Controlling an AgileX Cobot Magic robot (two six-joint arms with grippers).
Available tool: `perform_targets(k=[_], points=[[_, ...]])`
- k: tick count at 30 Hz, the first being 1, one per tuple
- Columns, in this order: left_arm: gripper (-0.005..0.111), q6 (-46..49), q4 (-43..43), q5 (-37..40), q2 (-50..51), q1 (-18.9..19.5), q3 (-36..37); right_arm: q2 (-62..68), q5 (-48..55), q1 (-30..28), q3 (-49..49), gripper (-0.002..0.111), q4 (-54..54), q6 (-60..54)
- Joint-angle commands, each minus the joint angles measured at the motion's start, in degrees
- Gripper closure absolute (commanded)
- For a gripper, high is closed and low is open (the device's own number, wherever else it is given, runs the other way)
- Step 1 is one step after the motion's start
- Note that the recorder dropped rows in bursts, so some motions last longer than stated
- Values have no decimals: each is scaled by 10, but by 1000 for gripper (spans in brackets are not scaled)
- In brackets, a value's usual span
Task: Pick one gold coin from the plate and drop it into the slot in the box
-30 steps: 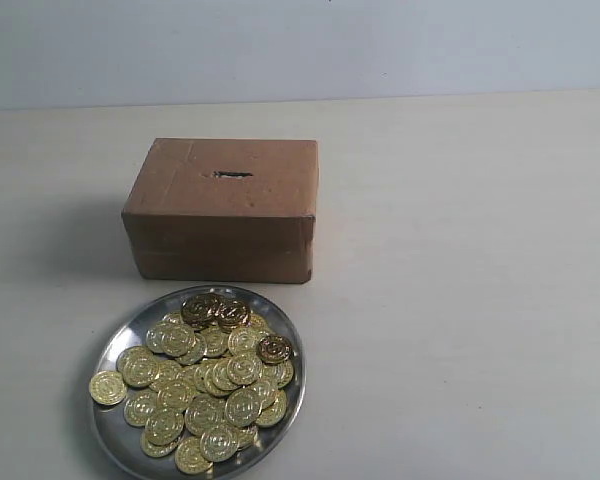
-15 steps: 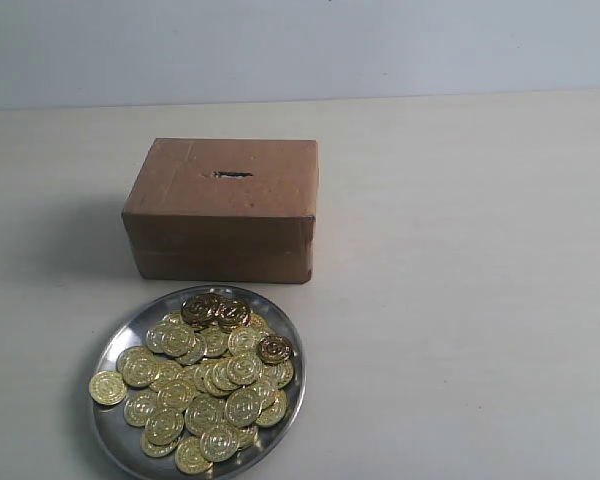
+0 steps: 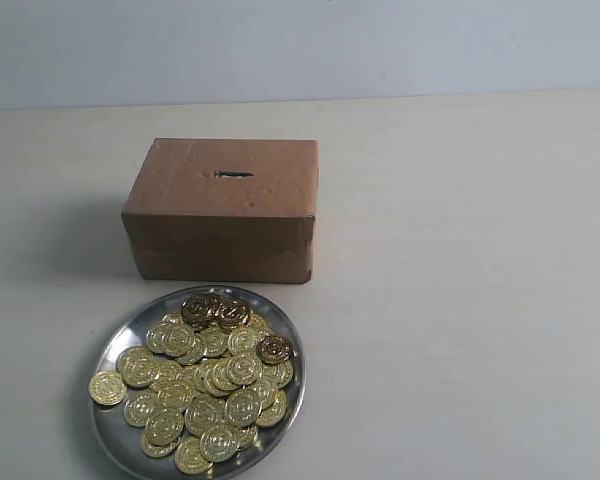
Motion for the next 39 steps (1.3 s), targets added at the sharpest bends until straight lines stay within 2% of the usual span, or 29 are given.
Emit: perform_targets(k=[1,7,11,14,19,23,26,30,33,36,39], points=[[107,161,0,99,128,1,-101,160,110,-3,-103,108,-67,-76],[107,375,0,211,362,1,-218,367,162,-1,-171,108,-65,-147],[107,394,2,240,526,-21,-297,487,145,22,-175,108,-48,-184],[107,435,58,258,632,-69,-355,563,141,46,-175,108,-38,-204],[107,436,231,270,766,-169,-433,654,138,88,-175,108,-19,-220],[107,453,301,240,836,-224,-457,672,144,107,-175,108,30,-268],[107,560,328,233,876,-258,-457,670,153,114,-175,108,46,-289],[107,671,355,224,912,-286,-457,670,154,114,-175,108,48,-290],[105,730,361,215,929,-290,-457,670,155,114,-175,108,48,-290],[93,784,371,205,938,-290,-457,670,155,114,-175,108,49,-290],[73,823,377,182,945,-290,-457,670,155,114,-175,108,50,-289]])
